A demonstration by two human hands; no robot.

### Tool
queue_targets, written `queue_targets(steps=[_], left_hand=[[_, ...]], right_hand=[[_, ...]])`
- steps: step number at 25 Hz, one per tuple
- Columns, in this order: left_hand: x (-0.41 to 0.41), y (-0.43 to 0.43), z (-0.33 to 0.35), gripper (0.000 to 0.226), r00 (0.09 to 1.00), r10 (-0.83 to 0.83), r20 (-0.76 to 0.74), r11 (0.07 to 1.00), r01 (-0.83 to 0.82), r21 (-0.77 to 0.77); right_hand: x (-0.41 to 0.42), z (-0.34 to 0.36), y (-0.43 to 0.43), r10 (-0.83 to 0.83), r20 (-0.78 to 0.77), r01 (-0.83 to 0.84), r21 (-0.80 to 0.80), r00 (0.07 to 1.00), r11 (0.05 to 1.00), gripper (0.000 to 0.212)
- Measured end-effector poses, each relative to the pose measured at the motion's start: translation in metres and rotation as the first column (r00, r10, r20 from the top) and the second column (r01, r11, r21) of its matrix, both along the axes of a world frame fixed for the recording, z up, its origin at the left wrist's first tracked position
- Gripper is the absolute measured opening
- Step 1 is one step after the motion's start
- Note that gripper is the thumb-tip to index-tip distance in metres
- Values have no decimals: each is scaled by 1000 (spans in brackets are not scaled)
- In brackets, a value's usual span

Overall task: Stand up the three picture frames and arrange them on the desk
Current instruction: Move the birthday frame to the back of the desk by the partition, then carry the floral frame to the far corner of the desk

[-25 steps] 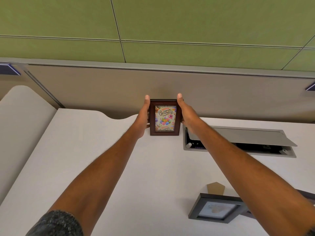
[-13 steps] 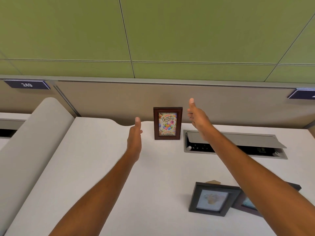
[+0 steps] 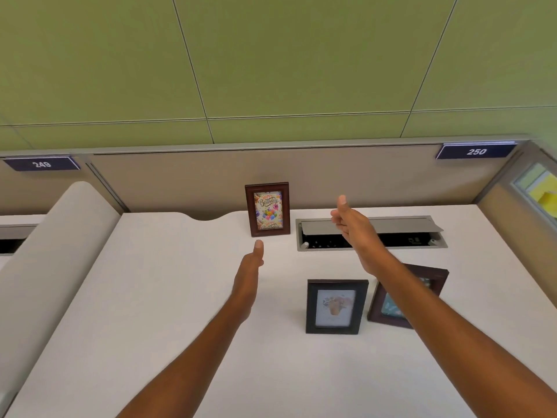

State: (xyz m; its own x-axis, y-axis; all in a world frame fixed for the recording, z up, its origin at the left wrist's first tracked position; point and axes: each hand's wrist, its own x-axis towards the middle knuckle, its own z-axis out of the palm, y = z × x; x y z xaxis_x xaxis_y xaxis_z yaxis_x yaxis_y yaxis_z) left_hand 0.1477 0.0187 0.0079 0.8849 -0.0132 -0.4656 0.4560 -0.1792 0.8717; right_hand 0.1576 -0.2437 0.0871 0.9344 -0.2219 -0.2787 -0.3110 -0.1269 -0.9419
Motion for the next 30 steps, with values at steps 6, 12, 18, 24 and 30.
queue_targets(steps=[6, 12, 18, 24, 30], left_hand=[[-49, -47, -6, 86, 982, -184, -52, 983, 183, -14], [-90, -75, -20, 60, 971, -234, -37, 966, 228, -121], [-100, -86, -29, 50, 972, -225, -67, 954, 206, -217], [-94, -86, -41, 40, 971, -228, -71, 953, 208, -222], [-90, -80, -46, 50, 972, -201, -126, 966, 175, -190]], right_hand=[[-54, -19, -23, -59, -9, 59, -14, 998, 998, 90], [-102, -60, -27, -71, -71, 71, -8, 995, 997, 97], [-124, -99, -31, -100, -152, 120, 133, 983, 984, 85], [-131, -125, -32, -64, -211, 110, 214, 975, 971, 62], [-128, -129, -32, -62, -228, 121, 256, 972, 959, 63]])
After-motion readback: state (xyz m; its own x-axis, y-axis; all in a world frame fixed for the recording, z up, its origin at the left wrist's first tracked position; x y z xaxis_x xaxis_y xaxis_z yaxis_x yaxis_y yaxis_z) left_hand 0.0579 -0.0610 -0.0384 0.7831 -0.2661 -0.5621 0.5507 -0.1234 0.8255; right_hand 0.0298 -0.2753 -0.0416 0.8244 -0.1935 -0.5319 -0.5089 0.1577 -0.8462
